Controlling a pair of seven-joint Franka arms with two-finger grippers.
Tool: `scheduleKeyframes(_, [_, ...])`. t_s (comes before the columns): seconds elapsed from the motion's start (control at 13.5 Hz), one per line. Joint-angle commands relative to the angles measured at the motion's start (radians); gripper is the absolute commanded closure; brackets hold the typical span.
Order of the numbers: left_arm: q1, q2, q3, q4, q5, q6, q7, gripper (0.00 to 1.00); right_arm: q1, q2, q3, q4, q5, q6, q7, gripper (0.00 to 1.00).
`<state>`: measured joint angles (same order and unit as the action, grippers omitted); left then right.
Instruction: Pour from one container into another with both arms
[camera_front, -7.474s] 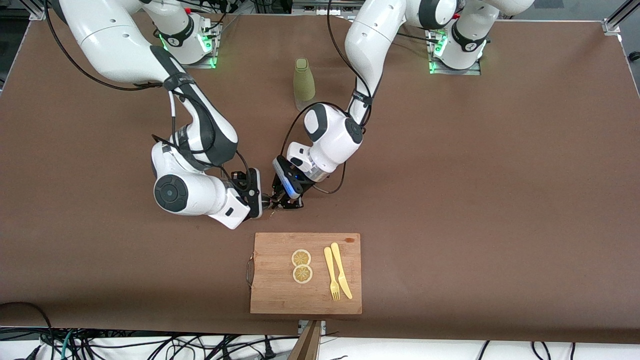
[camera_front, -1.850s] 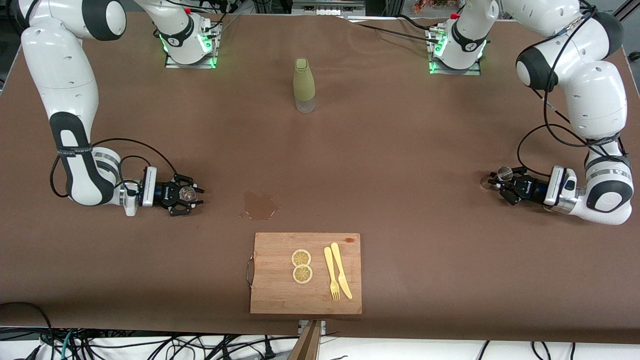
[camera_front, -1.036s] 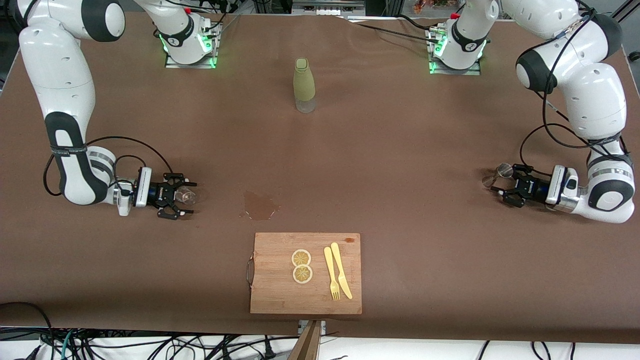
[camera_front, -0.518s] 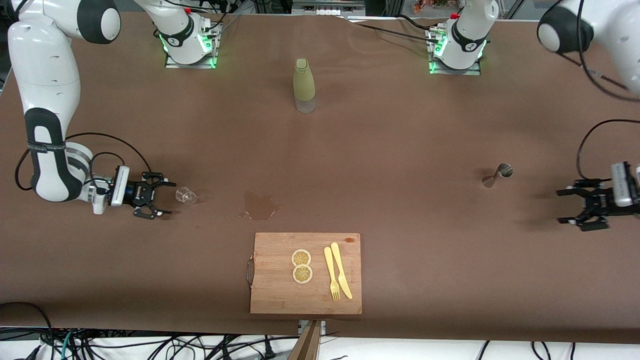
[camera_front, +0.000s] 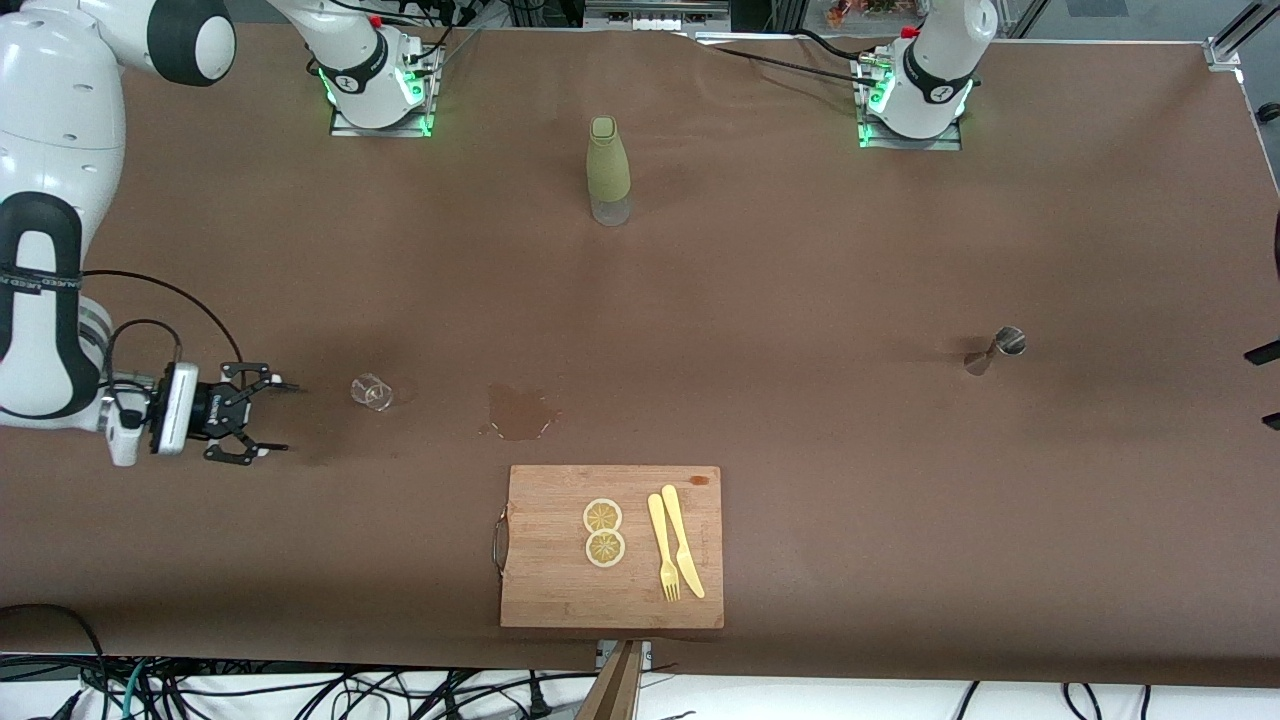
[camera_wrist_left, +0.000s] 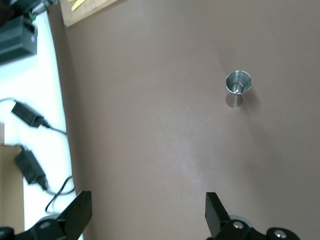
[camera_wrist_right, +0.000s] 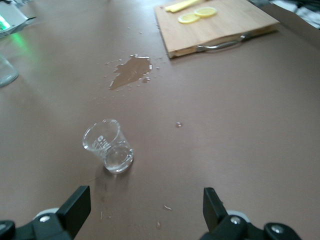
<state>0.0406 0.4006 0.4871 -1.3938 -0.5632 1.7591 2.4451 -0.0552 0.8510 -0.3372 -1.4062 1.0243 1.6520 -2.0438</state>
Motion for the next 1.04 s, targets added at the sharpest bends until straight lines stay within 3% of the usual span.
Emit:
scheduleKeyframes(0.0, [-0.042,-0.124,-0.030,-0.089,0.145,0.110,-0.237,0.00,0.000,0.002,-0.014,0.104,-0.052,-0.064,0.213,0.00])
scheduleKeyframes(0.15, [-0.047,-0.210,-0.094,-0.125,0.315,0.132,-0.551,0.00,0.000,-0.007,-0.028,0.168,-0.073,-0.087,0.351,0.00])
scheduleKeyframes(0.3, [-0.047,-0.288,-0.145,-0.172,0.411,0.123,-0.789,0.00,0.002,-0.021,-0.028,0.208,-0.104,-0.097,0.475,0.00])
scheduleKeyframes(0.44, [-0.047,-0.337,-0.185,-0.192,0.462,0.088,-0.993,0.00,0.005,-0.036,-0.025,0.236,-0.141,-0.097,0.618,0.00])
scheduleKeyframes(0.67, [-0.068,-0.402,-0.241,-0.191,0.543,-0.056,-1.529,0.00,0.014,-0.070,-0.014,0.288,-0.220,-0.098,0.825,0.00])
scheduleKeyframes(0.96, [-0.077,-0.437,-0.332,-0.183,0.546,-0.196,-2.021,0.00,0.063,-0.133,0.001,0.288,-0.312,-0.097,1.054,0.00])
